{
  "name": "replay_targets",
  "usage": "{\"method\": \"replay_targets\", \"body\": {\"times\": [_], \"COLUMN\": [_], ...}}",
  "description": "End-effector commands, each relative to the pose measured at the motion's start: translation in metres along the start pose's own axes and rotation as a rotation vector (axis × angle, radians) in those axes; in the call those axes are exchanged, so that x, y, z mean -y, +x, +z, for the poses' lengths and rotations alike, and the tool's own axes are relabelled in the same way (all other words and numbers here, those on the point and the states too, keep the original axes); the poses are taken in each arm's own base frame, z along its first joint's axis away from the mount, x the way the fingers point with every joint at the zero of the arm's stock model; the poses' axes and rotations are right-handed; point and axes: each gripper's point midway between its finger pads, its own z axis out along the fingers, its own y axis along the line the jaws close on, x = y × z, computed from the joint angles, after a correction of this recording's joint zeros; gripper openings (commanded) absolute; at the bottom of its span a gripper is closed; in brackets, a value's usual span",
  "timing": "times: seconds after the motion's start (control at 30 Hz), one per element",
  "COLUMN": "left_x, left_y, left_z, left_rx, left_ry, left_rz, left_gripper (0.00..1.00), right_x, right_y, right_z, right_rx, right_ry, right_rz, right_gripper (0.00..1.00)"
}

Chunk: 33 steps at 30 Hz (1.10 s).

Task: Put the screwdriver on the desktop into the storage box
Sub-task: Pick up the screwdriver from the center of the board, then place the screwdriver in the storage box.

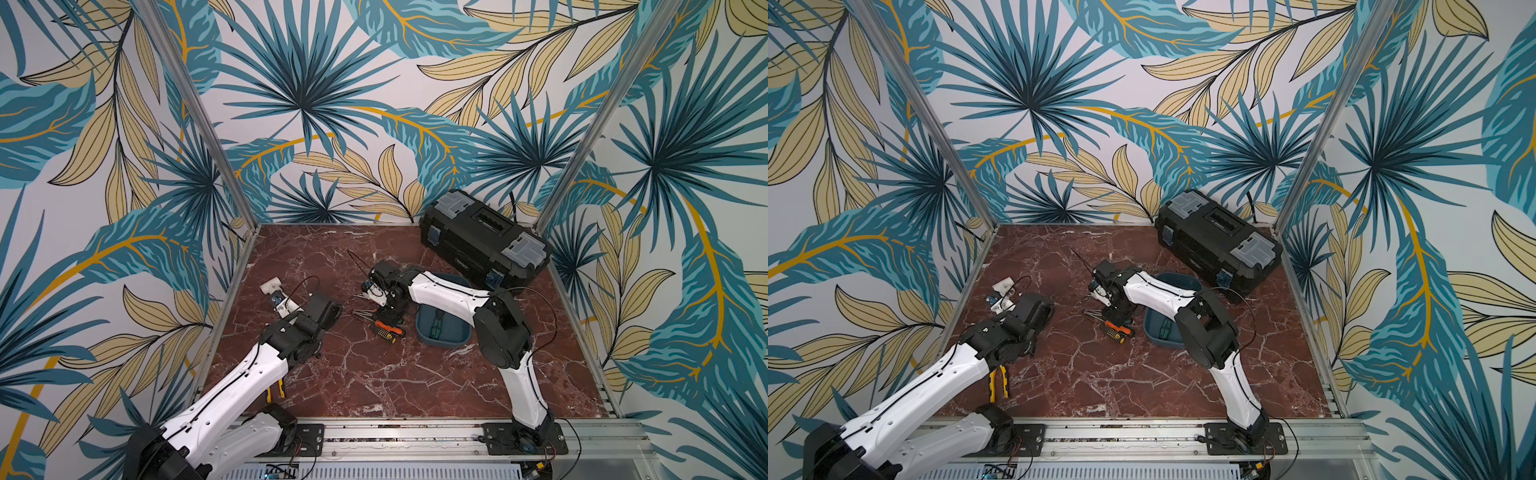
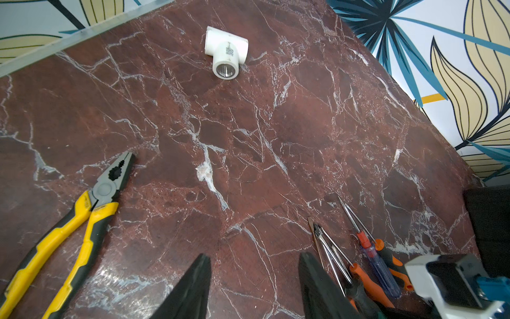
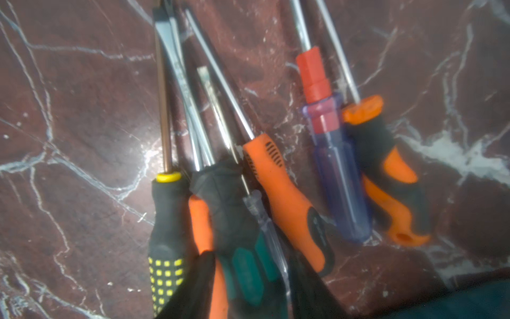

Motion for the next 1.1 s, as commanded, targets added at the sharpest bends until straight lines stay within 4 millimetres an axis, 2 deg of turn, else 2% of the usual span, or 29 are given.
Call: {"method": "replay_targets", "body": {"times": [0.0, 0.2, 0.4, 0.53, 0.8, 0.93, 1.07], "left_x": [-0.009, -0.009, -0.010, -0.011, -0.009, -0.002, 0.000], "left_y": [0.001, 0.002, 0.002, 0.004, 0.008, 0.005, 0.004], "left_z": [0.002, 0.003, 0.003, 0.005, 0.007, 0.005, 0.005], "left_rx": [0.005, -0.001, 0.002, -0.002, -0.015, -0.011, -0.007], "left_ry": [-0.024, -0.023, -0.030, -0.033, -0.022, 0.002, 0.009], "left_rz": [0.021, 0.022, 0.023, 0.022, 0.017, 0.034, 0.040], "left_gripper": [0.56, 0.55, 0.55, 0.55, 0.55, 0.55, 0.56], "right_x": [-0.004, -0.003, -0.007, -0.013, -0.023, -0.019, -0.012], "right_y": [0.007, 0.009, 0.003, -0.006, -0.023, -0.020, -0.013], "right_z": [0.006, 0.008, -0.005, -0.024, -0.075, -0.099, -0.138], "right_rx": [-0.040, -0.056, -0.021, 0.028, 0.162, 0.233, 0.434], "right_ry": [-0.014, -0.009, -0.024, -0.038, -0.070, -0.044, -0.021], "right_rz": [-0.031, -0.047, -0.072, -0.098, -0.069, 0.040, 0.246], "right_gripper": [0.47, 0.39, 0.22, 0.14, 0.06, 0.04, 0.03]}}
